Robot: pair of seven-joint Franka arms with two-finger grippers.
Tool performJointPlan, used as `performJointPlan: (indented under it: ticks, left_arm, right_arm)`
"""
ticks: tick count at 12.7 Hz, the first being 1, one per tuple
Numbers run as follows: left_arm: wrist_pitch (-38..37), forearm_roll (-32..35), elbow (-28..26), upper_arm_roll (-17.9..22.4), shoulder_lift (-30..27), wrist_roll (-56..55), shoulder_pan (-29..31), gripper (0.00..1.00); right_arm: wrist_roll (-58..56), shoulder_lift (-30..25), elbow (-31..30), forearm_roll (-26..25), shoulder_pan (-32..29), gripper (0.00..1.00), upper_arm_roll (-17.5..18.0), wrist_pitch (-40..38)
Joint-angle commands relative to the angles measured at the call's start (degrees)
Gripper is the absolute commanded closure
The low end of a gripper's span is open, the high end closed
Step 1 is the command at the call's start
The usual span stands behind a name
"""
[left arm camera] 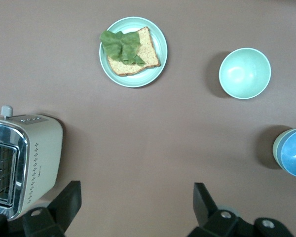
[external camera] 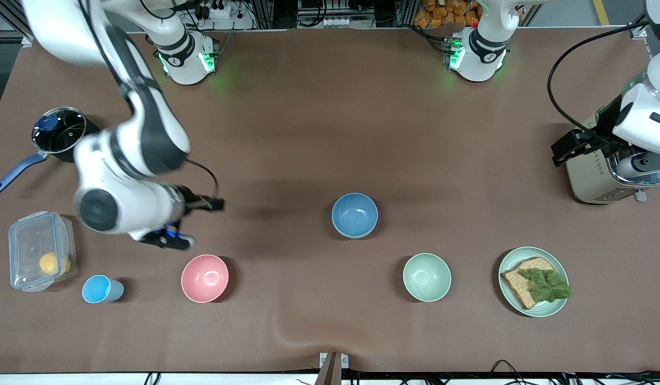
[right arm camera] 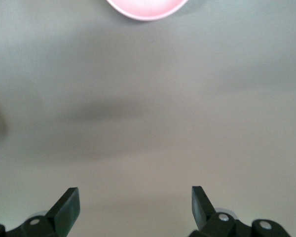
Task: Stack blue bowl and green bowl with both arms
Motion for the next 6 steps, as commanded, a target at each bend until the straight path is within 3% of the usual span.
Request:
performJointPlan:
  ticks: [1, 3, 5, 6]
  left_arm:
    - [-1.13, -0.16, -1.38, 0.28, -1.72, 0.88, -0.65, 0.0]
    - [-1.14, -0.85, -1.38, 0.1, -1.72, 1.05, -0.56, 0.0]
    - [-2.01, -2.88, -1.3, 0.01, -1.89, 0.97, -0.56, 0.0]
    - [-2.8, -2.88, -1.3, -0.08, -2.07, 0.97, -0.65, 0.0]
  right_arm:
    - [-14.11, -9.3, -6.46, -1.05, -6.46, 0.0, 0.86, -4.47]
    - [-16.26, -16.58, -13.02, -6.64, -7.79, 0.0, 0.95, -3.97]
    - [-16.52, -21.35, -15.25, -7.99, -7.36, 0.0, 0.08, -3.96]
    - [-16.61, -21.54, -15.25, -8.0, -5.62, 0.0, -3.15, -3.7]
